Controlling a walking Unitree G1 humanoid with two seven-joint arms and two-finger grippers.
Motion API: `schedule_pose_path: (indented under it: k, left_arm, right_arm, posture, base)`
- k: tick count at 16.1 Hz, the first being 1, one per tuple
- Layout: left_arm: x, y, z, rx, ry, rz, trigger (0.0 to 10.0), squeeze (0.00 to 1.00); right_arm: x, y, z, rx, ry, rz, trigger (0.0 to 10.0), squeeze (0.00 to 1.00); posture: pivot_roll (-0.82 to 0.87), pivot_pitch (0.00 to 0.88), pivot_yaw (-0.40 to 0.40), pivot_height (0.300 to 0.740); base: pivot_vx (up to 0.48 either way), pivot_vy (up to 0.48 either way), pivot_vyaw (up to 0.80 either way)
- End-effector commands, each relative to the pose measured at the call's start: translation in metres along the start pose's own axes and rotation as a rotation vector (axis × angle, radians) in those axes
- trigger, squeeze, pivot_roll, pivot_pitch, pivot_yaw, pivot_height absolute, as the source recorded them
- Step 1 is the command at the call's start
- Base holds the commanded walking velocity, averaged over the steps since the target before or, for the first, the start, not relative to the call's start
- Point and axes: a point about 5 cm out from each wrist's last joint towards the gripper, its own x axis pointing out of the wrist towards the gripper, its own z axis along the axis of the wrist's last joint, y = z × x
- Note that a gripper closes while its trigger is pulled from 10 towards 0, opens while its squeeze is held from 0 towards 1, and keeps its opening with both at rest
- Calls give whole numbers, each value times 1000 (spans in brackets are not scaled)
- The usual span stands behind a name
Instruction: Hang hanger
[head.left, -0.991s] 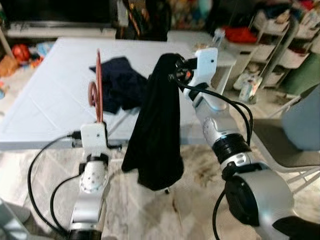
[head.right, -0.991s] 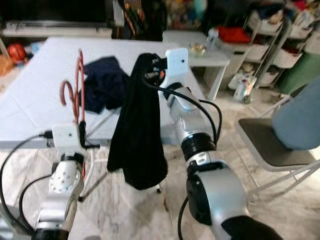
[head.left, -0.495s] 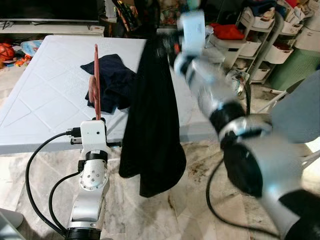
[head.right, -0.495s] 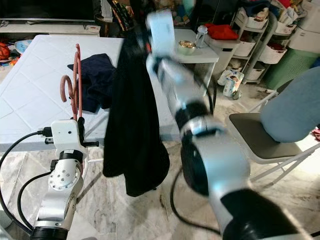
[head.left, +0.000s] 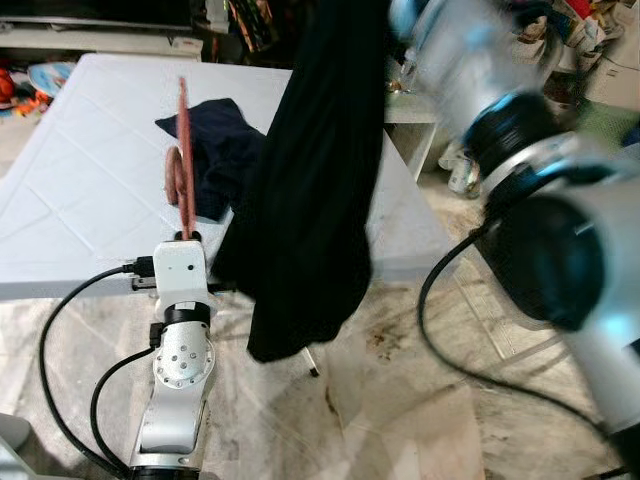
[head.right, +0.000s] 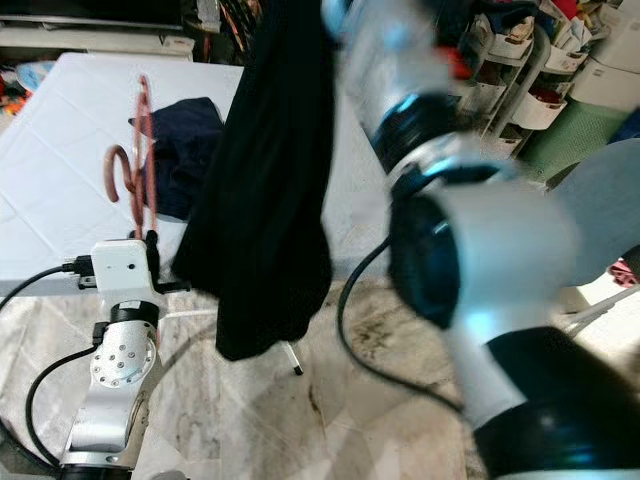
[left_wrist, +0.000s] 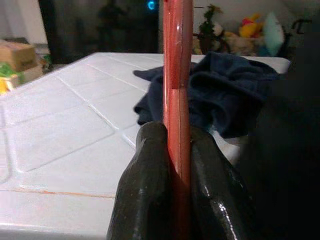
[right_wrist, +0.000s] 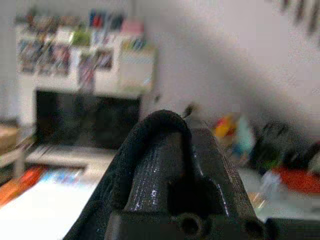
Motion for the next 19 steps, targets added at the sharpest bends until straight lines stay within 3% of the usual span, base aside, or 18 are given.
schedule_pose_path:
  k: [1, 2, 4, 5, 6, 9, 14, 19]
  left_arm:
    - [-1, 7, 2, 36, -12, 46, 10000, 0]
    - [-1, 8, 3, 43, -19, 55, 10000, 0]
    - [-2, 2, 3, 33, -21, 28, 10000, 0]
    - [-2, 1, 4, 36, -23, 26, 10000, 0]
    - [-3, 0, 5, 37, -28, 20, 10000, 0]
    - [-4, 0, 3, 32, -20, 5, 10000, 0]
    - [-7, 1, 5, 31, -33, -15, 10000, 0]
    - [-19, 26, -4, 37, 9, 7, 10000, 0]
  right_arm:
    - [2, -10, 26, -18, -99, -41, 10000, 0]
    - [2, -12, 23, -29, -96, -43, 10000, 0]
    - [-12, -8, -39, -121, 86, 25, 10000, 0]
    - [-16, -8, -51, -139, 127, 41, 10000, 0]
    - [-32, -6, -94, -184, 272, 100, 10000, 0]
    - [-62, -10, -146, -233, 467, 176, 10000, 0]
    - [-76, -18, -162, -83, 488, 194, 10000, 0]
    - [-98, -34, -176, 20, 402, 198, 10000, 0]
  posture:
    - [58, 0, -213, 740]
    - [58, 0, -213, 740]
    - [57, 0, -206, 740]
    - [59, 0, -206, 740]
    - [60, 0, -203, 740]
    - [57, 0, -194, 740]
    - [44, 0, -177, 740]
    - [30, 0, -145, 740]
  base:
    - [0, 0, 0]
    - [0, 0, 0]
    - [0, 0, 0]
    - [0, 0, 0]
    - [0, 0, 0]
    - [0, 0, 0]
    - [0, 0, 0]
    - [0, 0, 0]
